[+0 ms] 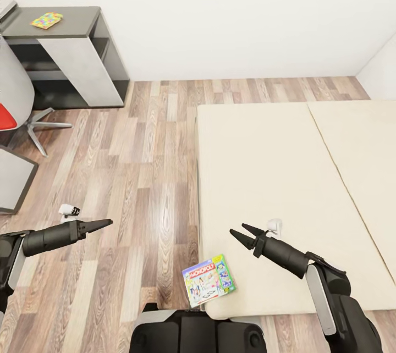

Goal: Put all the toys in the child's room - the three board games (two on the bed and one on the table), the two jigsaw puzzles on the table, and the tennis ball on the table - inside the toy box on the table in the child's room.

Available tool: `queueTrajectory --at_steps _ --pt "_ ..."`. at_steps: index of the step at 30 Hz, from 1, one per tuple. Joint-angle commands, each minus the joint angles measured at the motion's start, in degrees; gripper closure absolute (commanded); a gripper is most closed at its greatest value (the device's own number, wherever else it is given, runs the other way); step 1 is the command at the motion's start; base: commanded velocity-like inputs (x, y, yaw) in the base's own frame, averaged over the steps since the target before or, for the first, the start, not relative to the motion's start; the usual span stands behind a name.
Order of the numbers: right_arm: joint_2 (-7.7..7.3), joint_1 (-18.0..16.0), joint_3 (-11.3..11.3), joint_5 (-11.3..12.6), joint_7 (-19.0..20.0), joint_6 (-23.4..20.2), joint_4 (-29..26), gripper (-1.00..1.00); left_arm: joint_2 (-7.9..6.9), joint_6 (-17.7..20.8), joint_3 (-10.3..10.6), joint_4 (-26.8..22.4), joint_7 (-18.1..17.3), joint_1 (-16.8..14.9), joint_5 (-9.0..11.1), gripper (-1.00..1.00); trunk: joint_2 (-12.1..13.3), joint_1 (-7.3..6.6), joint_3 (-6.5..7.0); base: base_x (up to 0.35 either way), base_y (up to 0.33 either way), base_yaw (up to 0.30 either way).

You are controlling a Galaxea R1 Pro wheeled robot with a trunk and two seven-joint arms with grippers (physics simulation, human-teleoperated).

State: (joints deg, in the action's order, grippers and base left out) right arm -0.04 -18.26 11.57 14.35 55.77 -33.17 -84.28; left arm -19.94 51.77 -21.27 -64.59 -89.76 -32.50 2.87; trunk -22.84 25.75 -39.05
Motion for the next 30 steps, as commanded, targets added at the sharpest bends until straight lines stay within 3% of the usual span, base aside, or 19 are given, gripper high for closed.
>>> queueTrajectory --at_steps 1,30 --pt "-0.05 -0.02 0.03 0.34 0.05 -0.41 0.0 -1.0 -0.01 0.61 0.0 -0.01 -0.24 -0.02 -0.06 -1.0 -0.08 0.03 0.03 0.0 0.0 0.0" --pt "0.01 -0.02 0.03 0.3 -0.01 0.46 0.0 -1.0 -0.01 0.61 0.0 -0.01 -0.24 -0.02 -0.06 -1.0 -0.08 0.03 2.79 0.0 0.0 0.0"
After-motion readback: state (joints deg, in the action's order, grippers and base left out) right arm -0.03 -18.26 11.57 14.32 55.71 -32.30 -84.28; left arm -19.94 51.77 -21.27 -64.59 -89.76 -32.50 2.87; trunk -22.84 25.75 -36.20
